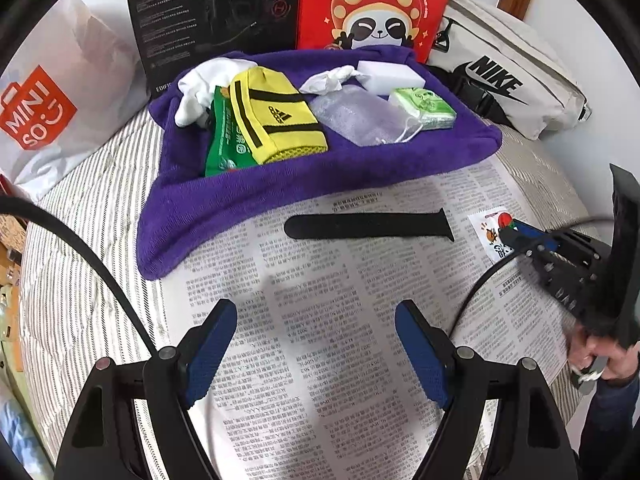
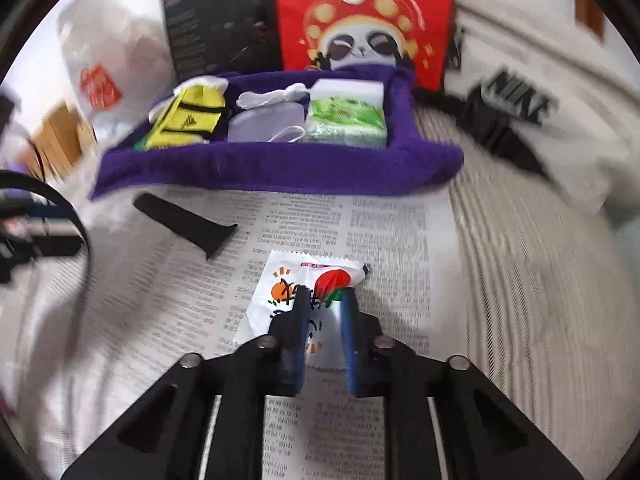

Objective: Organize soft objects
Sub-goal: 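Move the right gripper to the white tomato-print packet on the newspaper, then close the right gripper on the tomato-print packet and lift it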

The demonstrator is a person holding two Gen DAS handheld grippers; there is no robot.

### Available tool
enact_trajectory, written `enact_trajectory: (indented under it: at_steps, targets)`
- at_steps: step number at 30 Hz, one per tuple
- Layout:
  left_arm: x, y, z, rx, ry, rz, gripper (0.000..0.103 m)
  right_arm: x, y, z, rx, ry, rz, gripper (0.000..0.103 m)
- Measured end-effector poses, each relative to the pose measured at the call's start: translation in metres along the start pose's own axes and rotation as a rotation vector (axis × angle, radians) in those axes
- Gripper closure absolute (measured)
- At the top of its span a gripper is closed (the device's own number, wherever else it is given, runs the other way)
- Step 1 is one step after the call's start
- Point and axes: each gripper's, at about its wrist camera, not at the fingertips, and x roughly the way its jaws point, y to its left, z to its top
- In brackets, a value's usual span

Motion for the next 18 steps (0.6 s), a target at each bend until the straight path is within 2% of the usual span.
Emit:
enact_trajectory:
  at_steps: [4,5,6,7,8,9,10,12,15,17,18]
  targets:
    - [0.004,-0.003,-0.002,0.003,0.007,-0.007,0.023,-0.002,-0.006,0.0,0.005,0.023,0.034,0.089]
    - [0.004,-0.004,-0.002,0.006,0.008,-0.008,0.023,-0.003,-0.005,-0.001,0.005,0.028,0.037,0.082]
    - [0.004,-0.005,-0.002,0.008,0.009,-0.009,0.023,-0.004,-0.005,-0.002,0.013,0.031,0.056,0.067]
    - [0.004,-0.006,-0.002,0.012,0.009,-0.011,0.023,-0.005,-0.004,-0.002,0.02,0.026,0.08,0.059]
    - [0.004,-0.006,-0.002,0.016,0.008,-0.013,0.023,-0.005,-0.002,-0.003,0.025,0.022,0.088,0.041]
    - [0.004,-0.007,-0.002,0.02,0.007,-0.016,0.023,-0.004,0.0,-0.004,0.025,0.018,0.079,0.026]
    - [0.005,-0.007,-0.001,0.02,0.007,-0.018,0.023,-0.002,0.005,-0.004,0.016,0.016,0.053,0.023]
    - [0.006,-0.008,-0.001,0.017,0.011,-0.019,0.023,0.003,0.015,-0.004,-0.02,0.016,-0.002,0.017]
    - [0.005,-0.009,-0.002,0.02,0.012,-0.021,0.023,0.008,0.03,-0.005,-0.072,0.005,-0.056,0.016]
    - [0.005,-0.009,-0.002,0.022,0.013,-0.023,0.023,0.009,0.034,-0.005,-0.073,0.0,-0.057,0.019]
    - [0.006,-0.009,-0.002,0.019,0.014,-0.021,0.023,0.009,0.034,-0.005,-0.073,-0.003,-0.054,0.025]
